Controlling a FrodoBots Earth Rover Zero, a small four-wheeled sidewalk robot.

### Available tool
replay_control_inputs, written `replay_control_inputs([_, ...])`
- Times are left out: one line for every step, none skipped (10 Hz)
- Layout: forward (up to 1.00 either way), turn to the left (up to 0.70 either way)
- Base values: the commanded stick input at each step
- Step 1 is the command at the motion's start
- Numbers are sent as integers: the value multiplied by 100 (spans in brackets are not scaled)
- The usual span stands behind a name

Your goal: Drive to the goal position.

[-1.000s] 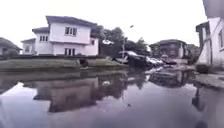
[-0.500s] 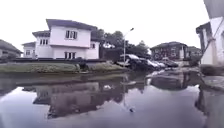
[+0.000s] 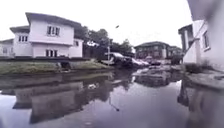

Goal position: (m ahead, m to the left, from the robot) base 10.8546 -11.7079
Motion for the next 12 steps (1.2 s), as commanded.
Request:
replay_control_inputs([70,0])
replay_control_inputs([70,0])
replay_control_inputs([70,0])
replay_control_inputs([70,-17])
replay_control_inputs([70,-32])
replay_control_inputs([70,-9])
replay_control_inputs([70,0])
replay_control_inputs([70,0])
replay_control_inputs([70,0])
replay_control_inputs([70,0])
replay_control_inputs([70,0])
replay_control_inputs([70,0])
